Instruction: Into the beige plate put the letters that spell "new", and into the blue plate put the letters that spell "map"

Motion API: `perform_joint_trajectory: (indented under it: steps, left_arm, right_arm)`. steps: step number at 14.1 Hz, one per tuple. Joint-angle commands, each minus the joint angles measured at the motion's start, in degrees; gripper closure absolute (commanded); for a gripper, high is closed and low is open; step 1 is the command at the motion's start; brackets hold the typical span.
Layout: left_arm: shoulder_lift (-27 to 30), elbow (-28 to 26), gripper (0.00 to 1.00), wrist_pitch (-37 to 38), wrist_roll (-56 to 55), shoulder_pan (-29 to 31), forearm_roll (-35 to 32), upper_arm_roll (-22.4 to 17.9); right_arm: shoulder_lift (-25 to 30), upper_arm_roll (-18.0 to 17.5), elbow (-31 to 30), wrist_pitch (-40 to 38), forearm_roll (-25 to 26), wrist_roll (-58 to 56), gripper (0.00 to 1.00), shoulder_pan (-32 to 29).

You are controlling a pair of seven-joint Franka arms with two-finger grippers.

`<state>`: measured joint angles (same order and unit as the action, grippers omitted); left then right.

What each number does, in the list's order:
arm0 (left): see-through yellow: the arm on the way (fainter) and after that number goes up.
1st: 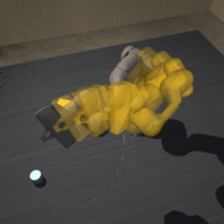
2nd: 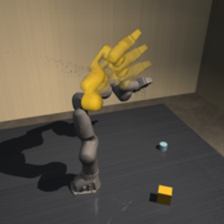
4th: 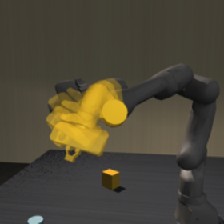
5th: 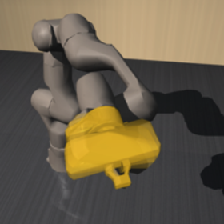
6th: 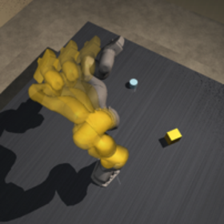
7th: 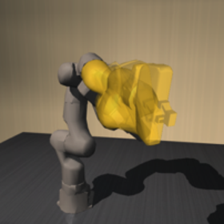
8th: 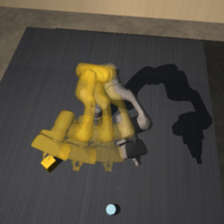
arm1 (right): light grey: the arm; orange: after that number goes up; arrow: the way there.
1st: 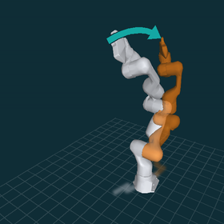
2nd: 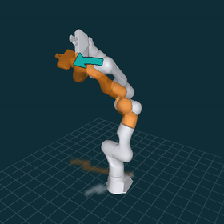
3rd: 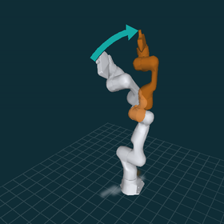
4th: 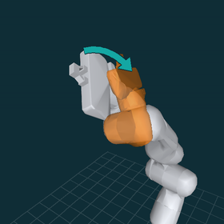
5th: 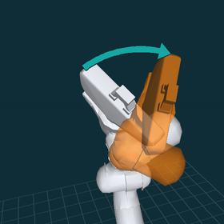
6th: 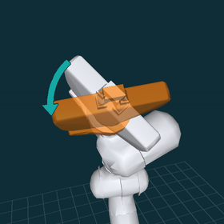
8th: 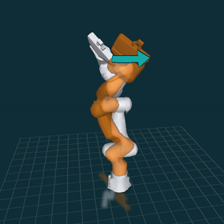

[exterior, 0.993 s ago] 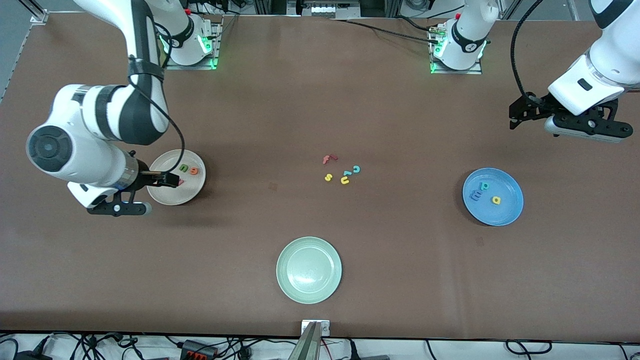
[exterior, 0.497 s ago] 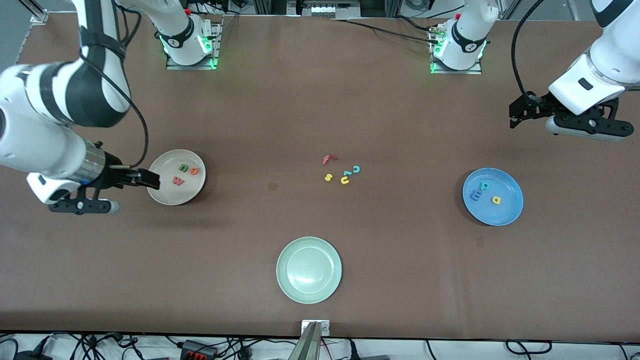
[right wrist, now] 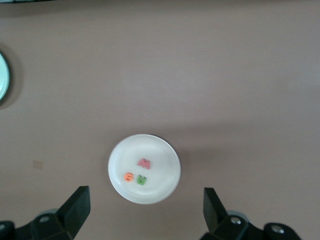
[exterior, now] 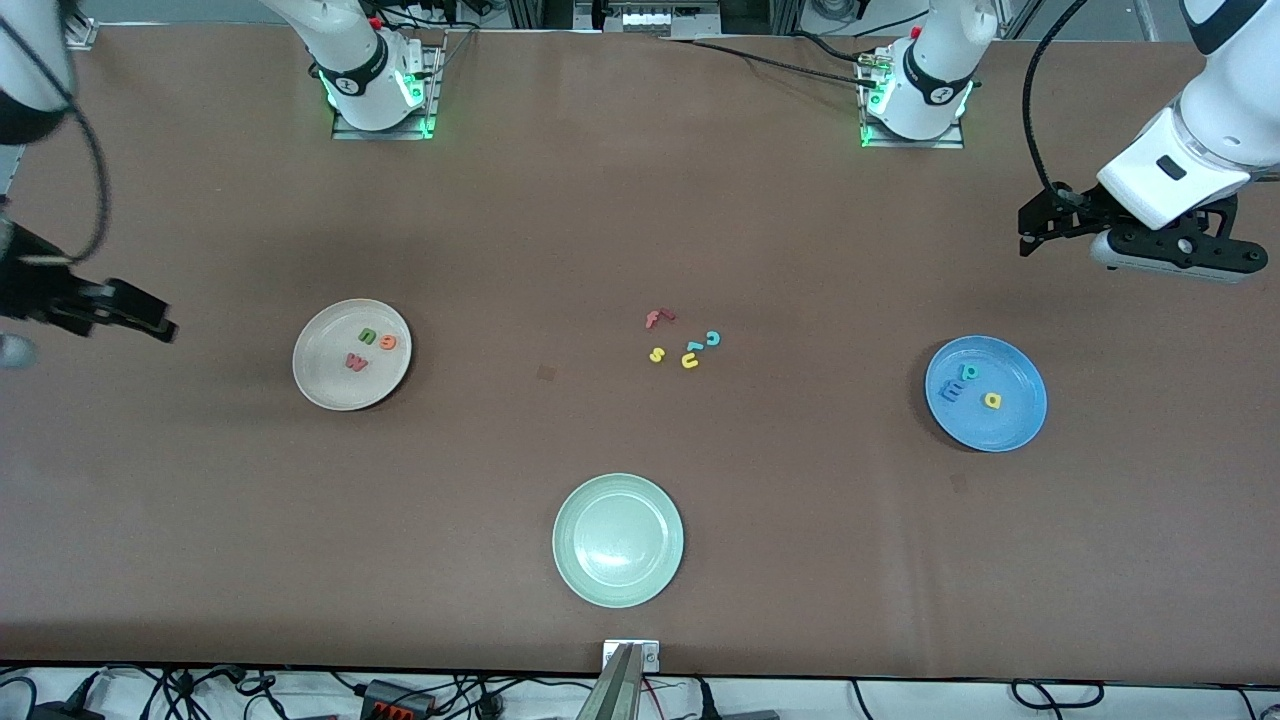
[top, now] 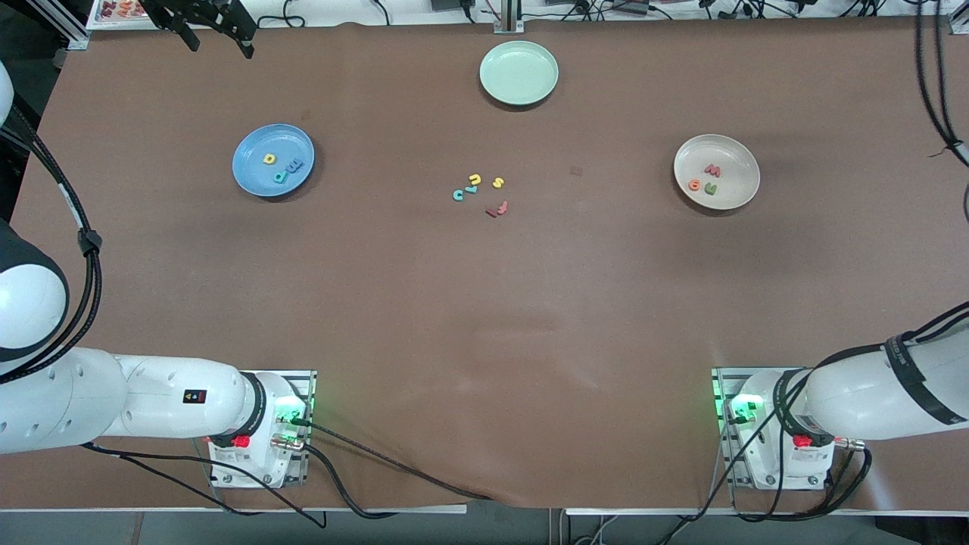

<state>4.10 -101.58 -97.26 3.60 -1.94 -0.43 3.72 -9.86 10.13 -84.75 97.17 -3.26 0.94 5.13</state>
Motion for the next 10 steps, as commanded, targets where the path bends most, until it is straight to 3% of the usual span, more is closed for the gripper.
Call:
perform_joint_trajectory:
  steps: [1,6,10]
  left_arm:
    - [-0.6,1.6,0.0,1.4,-0.4,0.0,1.4,0.1]
    - [-0.6,1.6,0.0,1.3,-0.5,0.0,1.4,0.1]
    - [-0.6,1.6,0.0,1.0,-0.5,0.0,1.4,0.1]
  right_arm:
    - [2.8,-2.0,-0.6,-2.7,0.7,-2.2,0.0,-4.2]
    - [5.2,-7.8,-0.7,-3.0,3.2,-5.2,0.0,-8.1]
    - [6.1,-7.7,-2.7,-6.1,3.2,-3.0,0.0,-8.0]
